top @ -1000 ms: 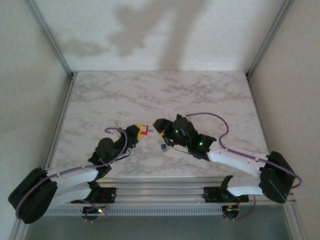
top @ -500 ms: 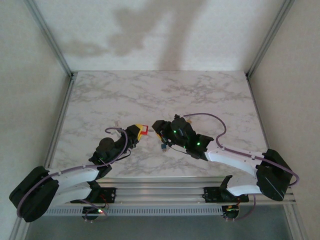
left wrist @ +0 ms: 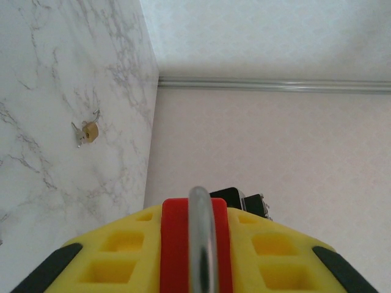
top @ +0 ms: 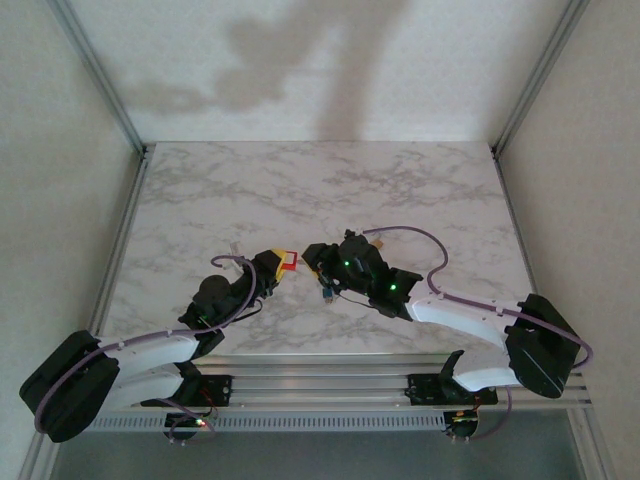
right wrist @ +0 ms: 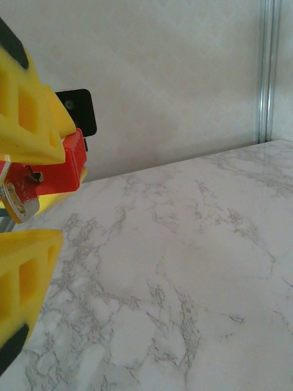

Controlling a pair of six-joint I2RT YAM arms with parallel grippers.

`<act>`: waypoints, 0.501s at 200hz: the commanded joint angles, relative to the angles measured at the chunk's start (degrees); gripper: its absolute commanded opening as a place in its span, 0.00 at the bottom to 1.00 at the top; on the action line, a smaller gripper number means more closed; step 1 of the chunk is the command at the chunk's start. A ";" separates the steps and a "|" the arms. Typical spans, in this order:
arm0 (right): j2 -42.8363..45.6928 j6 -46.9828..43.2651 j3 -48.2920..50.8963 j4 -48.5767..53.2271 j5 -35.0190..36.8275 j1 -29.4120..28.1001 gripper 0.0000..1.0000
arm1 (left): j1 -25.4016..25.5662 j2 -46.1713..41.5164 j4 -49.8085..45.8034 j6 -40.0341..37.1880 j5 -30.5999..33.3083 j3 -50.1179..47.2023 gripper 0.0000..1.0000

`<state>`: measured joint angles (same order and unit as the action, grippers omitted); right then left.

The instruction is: Lock with the key

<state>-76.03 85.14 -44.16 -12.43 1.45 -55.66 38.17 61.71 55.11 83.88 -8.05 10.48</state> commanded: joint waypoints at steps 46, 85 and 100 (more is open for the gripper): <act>-0.48 0.20 -0.03 -2.16 0.06 -0.63 0.28 | 0.49 0.25 3.31 0.41 0.42 0.42 0.00; -0.35 0.12 0.44 -2.78 0.13 -0.66 0.25 | 0.48 0.55 3.25 0.41 0.50 0.57 0.00; -0.26 0.11 0.57 -2.86 0.23 -0.67 0.24 | 0.48 0.72 3.16 0.47 0.43 0.66 0.00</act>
<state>-76.20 85.14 -44.14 -13.08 1.52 -55.77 38.17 61.73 55.46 83.90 -7.81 10.48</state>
